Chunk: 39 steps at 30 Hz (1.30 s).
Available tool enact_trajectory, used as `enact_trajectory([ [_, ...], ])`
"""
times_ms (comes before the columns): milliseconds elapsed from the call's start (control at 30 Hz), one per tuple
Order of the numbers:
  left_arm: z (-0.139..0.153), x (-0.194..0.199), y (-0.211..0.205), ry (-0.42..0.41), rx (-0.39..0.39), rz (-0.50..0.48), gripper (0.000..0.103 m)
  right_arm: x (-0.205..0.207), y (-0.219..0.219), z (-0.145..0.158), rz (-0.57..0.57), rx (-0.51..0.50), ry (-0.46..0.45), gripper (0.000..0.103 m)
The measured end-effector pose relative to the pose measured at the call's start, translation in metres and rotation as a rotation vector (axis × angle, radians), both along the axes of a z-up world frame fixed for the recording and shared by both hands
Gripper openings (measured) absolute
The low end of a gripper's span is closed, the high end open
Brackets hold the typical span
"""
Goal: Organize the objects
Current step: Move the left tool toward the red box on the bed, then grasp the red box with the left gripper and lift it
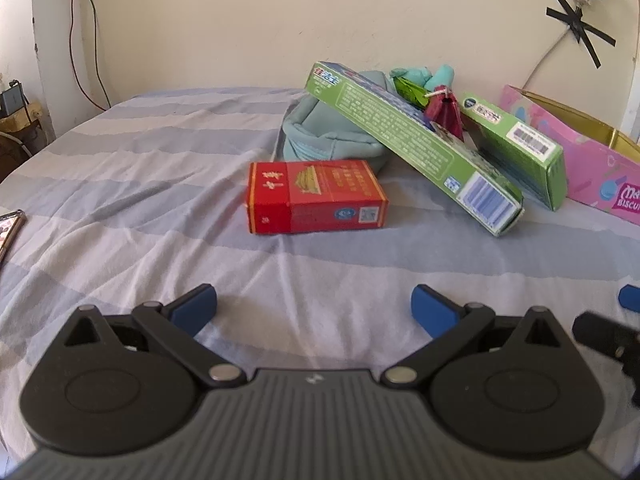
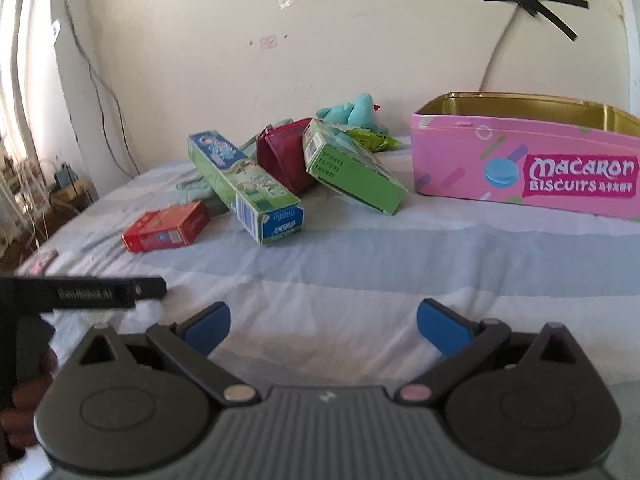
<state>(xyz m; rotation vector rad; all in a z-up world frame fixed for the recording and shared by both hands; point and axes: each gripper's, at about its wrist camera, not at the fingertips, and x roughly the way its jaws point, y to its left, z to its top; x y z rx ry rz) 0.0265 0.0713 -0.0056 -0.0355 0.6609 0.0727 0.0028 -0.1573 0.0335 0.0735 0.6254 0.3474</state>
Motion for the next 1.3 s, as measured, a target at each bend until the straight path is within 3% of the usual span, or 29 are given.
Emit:
enact_trajectory([
  [267, 0.030, 0.020, 0.029, -0.089, -0.005, 0.016, 0.103, 0.015, 0.010, 0.010, 0.060, 0.008, 0.011, 0.103],
  [433, 0.049, 0.041, 0.051, -0.115, -0.083, 0.017, 0.103, 0.029, 0.026, 0.025, 0.099, -0.017, -0.040, 0.101],
  [533, 0.052, 0.047, 0.059, -0.134, -0.093, 0.033, 0.103, 0.041, 0.038, 0.030, 0.153, 0.016, -0.013, 0.091],
  [633, 0.046, 0.052, 0.073, -0.104, -0.162, 0.039, 0.102, 0.048, 0.061, 0.032, 0.240, 0.010, -0.011, 0.081],
  [700, 0.041, 0.055, 0.082, -0.072, -0.216, 0.035, 0.089, 0.049, 0.081, 0.032, 0.316, -0.017, -0.021, 0.073],
  [867, 0.027, 0.063, 0.085, -0.019, -0.291, -0.053, 0.080, 0.064, 0.134, 0.022, 0.431, -0.125, -0.049, 0.070],
  [967, 0.017, 0.071, 0.077, 0.017, -0.305, -0.094, 0.064, 0.085, 0.154, 0.011, 0.457, -0.128, 0.010, 0.066],
  [1033, 0.013, 0.070, 0.074, 0.011, -0.328, -0.094, 0.057, 0.086, 0.161, 0.009, 0.469, -0.142, -0.017, 0.059],
  [1100, 0.016, 0.065, 0.067, 0.012, -0.331, -0.093, 0.053, 0.082, 0.159, 0.012, 0.450, -0.144, -0.027, 0.050],
  [1200, 0.026, 0.048, 0.050, -0.006, -0.313, -0.124, 0.052, 0.068, 0.139, 0.016, 0.429, -0.097, -0.035, 0.050],
  [1300, 0.042, 0.035, 0.026, -0.042, -0.314, -0.197, 0.052, 0.039, 0.109, 0.026, 0.374, -0.114, -0.163, 0.050],
])
